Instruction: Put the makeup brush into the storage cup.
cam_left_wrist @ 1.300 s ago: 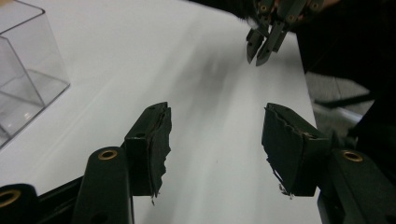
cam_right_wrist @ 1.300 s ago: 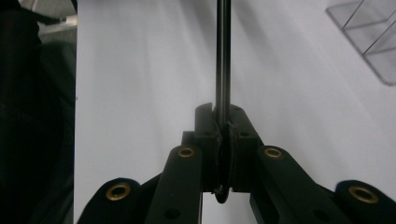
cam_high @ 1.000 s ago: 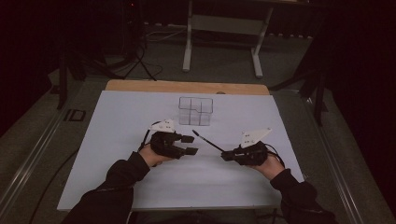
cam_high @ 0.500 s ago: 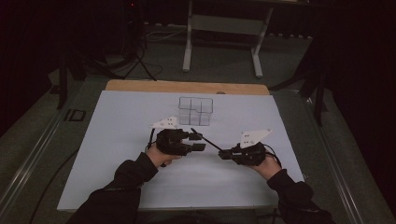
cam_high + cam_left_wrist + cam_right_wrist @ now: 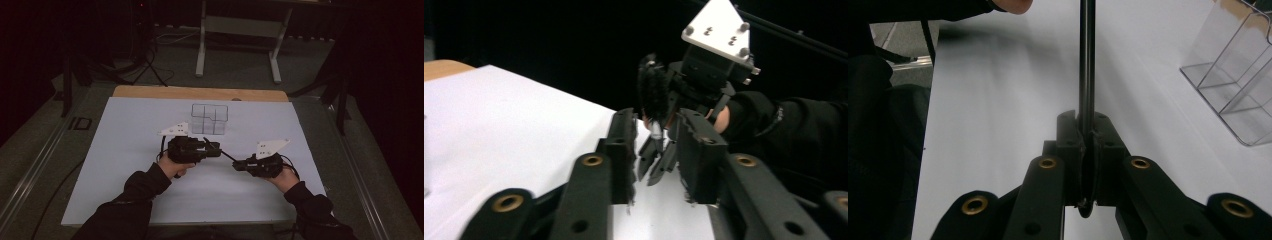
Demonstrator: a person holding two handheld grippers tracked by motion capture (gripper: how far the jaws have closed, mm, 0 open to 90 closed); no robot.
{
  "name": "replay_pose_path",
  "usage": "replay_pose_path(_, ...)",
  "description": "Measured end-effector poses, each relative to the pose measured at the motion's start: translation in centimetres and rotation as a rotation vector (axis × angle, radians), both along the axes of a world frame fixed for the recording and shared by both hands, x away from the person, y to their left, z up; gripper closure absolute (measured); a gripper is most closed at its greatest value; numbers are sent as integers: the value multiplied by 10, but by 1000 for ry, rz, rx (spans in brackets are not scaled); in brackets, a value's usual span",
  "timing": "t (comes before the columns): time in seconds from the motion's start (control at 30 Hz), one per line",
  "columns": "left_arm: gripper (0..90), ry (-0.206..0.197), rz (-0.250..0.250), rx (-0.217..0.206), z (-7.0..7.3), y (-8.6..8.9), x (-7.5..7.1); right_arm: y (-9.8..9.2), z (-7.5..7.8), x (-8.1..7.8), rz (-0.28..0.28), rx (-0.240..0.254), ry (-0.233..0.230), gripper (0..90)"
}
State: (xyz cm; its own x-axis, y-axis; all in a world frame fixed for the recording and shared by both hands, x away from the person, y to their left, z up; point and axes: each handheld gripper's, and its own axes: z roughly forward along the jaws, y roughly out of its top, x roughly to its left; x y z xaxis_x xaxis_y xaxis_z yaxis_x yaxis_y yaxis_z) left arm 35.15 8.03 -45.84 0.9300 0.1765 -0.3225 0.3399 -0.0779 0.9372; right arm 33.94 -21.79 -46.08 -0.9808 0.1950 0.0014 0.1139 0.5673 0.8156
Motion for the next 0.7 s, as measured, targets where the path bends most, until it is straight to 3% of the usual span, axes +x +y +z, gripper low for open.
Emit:
replay_pose_path(0.27,838,22,-27,3,2,-4,4,3,-2,0,9,-10,7,850)
replay_pose_path(0.5,860,38,-49,-3,4,-8,5,2,-6,3,26,-7,55,844)
replay_pose_path(0.6,862,10,-52,11,7,-8,4,1,-5,4,21,5,74,829)
replay_pose_path(0.7,862,-26,-47,41,12,-9,1,1,-5,4,5,-5,62,756)
